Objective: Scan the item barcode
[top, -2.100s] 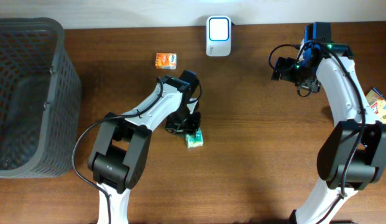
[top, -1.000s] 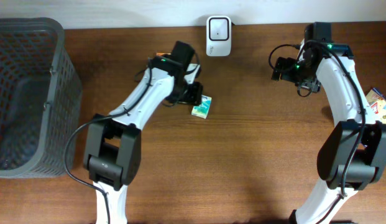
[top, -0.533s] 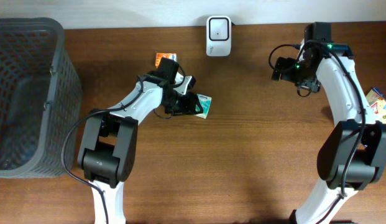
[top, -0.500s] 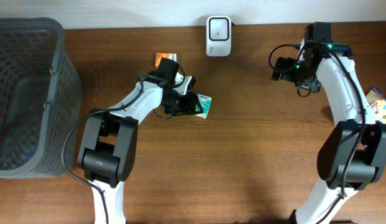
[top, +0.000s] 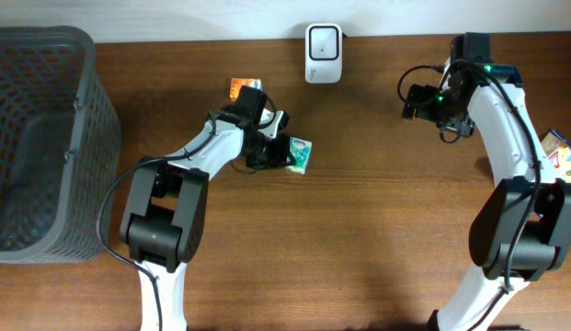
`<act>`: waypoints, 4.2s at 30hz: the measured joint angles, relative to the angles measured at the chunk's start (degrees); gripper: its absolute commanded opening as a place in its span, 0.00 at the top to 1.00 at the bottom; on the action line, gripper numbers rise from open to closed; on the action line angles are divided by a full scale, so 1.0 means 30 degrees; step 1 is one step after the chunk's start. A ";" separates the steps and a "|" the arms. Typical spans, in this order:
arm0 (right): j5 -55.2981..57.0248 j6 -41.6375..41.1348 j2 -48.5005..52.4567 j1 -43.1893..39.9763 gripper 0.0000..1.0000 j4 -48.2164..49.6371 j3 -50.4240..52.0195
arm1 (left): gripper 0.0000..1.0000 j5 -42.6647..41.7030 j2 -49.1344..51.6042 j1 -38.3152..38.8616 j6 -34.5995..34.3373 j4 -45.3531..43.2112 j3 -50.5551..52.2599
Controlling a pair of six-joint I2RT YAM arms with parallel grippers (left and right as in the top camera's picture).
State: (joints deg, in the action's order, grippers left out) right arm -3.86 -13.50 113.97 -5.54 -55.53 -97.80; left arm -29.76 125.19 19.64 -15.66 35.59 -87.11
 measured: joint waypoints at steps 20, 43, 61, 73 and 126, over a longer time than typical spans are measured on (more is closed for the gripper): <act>0.0000 -0.0015 0.0000 0.0000 0.01 0.0007 0.0000 | 0.90 2.0567 0.1596 0.3453 0.0073 0.5843 -0.7322; 0.0000 0.0000 0.0000 0.0000 0.02 0.0000 0.0000 | 0.50 1.7245 0.3133 0.6237 0.0350 0.8925 -1.0710; 0.0000 -0.0007 0.0000 0.0000 0.01 0.0007 0.0000 | 0.54 1.3318 0.3140 0.1260 -0.1435 1.1045 -1.2808; 0.0000 -0.0007 0.0000 0.0000 0.01 0.0000 0.0000 | 0.54 0.4357 0.5996 -0.1428 -0.0044 1.0389 -1.2422; 0.0000 -0.0007 0.0000 0.0000 0.02 0.0000 0.0000 | 0.94 1.3041 0.7031 0.0627 0.2863 1.5220 -1.9402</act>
State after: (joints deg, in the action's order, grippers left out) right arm -3.86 -13.52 113.97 -5.54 -55.53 -97.80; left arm 9.37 146.28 21.52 -7.07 81.25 -145.32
